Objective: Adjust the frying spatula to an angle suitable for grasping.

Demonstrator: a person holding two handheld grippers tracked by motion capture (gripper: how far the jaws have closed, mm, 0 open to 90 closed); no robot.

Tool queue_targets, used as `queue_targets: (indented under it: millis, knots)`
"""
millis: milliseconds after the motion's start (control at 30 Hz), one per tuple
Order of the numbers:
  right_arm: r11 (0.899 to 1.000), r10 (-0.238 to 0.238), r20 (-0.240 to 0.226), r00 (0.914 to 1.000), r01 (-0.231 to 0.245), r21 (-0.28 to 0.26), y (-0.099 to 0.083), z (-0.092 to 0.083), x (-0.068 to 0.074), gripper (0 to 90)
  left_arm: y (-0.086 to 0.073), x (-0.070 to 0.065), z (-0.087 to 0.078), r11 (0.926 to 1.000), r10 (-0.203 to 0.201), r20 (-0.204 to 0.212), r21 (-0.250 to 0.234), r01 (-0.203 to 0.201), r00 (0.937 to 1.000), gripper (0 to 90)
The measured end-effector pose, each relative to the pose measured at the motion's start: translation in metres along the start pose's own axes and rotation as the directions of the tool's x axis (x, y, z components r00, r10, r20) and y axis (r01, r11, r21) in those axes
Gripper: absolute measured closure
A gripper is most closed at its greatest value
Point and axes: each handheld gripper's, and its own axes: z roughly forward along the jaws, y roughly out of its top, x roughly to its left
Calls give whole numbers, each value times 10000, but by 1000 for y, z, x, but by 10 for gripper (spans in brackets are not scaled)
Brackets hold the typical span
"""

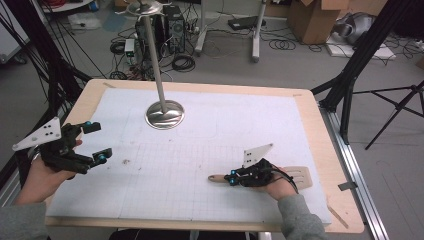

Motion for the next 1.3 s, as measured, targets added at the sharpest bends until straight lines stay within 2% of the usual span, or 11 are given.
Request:
queue_targets:
  millis: [600, 1067, 1233, 1300]
  knots:
    - [9995, -41, -36, 10000, 42, 326, 2, 10, -3, 898, -2, 1, -6, 10000, -63, -205, 53, 64, 9998, 32]
    - [9979, -195, -385, 9991, 218, 613, 6, 20, -1, 899, -3, 0, -6, 9999, -62, -218, 115, 65, 9997, 32]
    - [9975, -298, -305, 9991, 317, 634, 6, 22, -1, 900, -3, 0, -6, 9999, -58, -218, 115, 60, 9997, 32]
    - [9959, -330, -240, 9992, 349, 834, 7, 25, 0, 900, -3, 0, -5, 9999, -61, -209, 129, 63, 9998, 32]
